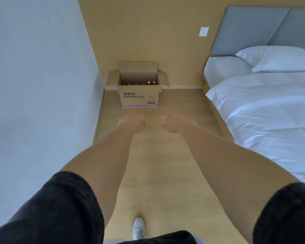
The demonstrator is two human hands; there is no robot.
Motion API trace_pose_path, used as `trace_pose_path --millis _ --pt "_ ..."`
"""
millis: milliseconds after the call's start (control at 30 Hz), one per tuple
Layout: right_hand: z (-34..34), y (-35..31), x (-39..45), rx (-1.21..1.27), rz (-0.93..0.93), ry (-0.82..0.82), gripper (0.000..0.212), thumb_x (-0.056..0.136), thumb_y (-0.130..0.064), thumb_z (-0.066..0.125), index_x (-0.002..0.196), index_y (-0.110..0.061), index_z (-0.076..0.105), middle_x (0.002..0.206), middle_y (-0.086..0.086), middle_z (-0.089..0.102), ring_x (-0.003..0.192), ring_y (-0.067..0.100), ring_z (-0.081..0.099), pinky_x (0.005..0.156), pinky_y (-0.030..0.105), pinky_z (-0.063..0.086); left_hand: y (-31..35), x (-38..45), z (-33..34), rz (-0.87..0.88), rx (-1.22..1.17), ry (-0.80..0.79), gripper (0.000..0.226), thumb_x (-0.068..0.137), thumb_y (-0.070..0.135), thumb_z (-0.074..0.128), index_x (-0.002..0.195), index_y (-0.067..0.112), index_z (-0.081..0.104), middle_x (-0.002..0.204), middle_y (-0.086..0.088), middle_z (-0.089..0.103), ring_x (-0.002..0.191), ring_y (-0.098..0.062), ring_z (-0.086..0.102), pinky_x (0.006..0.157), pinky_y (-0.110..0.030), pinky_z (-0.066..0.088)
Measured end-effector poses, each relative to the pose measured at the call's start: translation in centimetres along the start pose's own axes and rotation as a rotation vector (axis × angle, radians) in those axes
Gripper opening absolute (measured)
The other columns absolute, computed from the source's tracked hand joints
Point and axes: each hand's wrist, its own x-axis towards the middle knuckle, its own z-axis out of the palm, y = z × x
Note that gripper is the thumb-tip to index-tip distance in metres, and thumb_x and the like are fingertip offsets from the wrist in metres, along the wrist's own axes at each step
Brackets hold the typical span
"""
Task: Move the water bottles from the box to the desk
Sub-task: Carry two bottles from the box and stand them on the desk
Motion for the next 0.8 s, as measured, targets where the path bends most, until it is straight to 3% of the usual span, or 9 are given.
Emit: trace_pose_path --millis 300,533,633,800 --pt "-4.6 -2.9 8.5 -0.008 0.035 0.000 0.065 0.101 -0.048 0.046 0.159 -0.031 0.021 0.164 0.001 0.024 0.150 0.029 0.024 0.118 0.046 0.025 -4.9 8.7 -3.3 0.025 -0.063 -0.009 0.049 0.102 0.037 0.033 0.146 0.020 0.045 0.150 -0.009 0.046 0.136 -0.031 0.044 0.111 -0.050 0.037" --pt "-8.7 -4.2 15.1 0.001 0.002 -0.002 0.061 0.103 -0.043 0.043 0.159 -0.030 0.022 0.161 0.001 0.030 0.147 0.026 0.030 0.113 0.043 0.031 -6.2 15.0 -5.8 -0.030 -0.119 -0.005 0.041 0.096 0.030 0.034 0.129 0.021 0.055 0.133 -0.008 0.056 0.123 -0.030 0.051 0.105 -0.047 0.041" --pt "-10.9 -4.7 20.1 -0.002 -0.043 0.018 0.060 0.101 -0.043 0.046 0.157 -0.028 0.027 0.155 0.004 0.040 0.141 0.029 0.039 0.108 0.042 0.036 -6.6 18.8 -7.6 -0.077 -0.143 0.001 0.042 0.093 0.031 0.034 0.130 0.024 0.053 0.129 -0.007 0.056 0.118 -0.029 0.051 0.101 -0.045 0.042" --pt "-15.5 -4.7 29.5 -0.043 -0.105 0.011 0.059 0.101 -0.042 0.044 0.156 -0.027 0.028 0.158 0.005 0.036 0.143 0.030 0.036 0.114 0.044 0.033 -7.0 27.0 -11.7 -0.132 -0.125 0.020 0.033 0.096 0.029 0.038 0.126 0.025 0.052 0.129 -0.003 0.054 0.116 -0.025 0.049 0.095 -0.041 0.039"
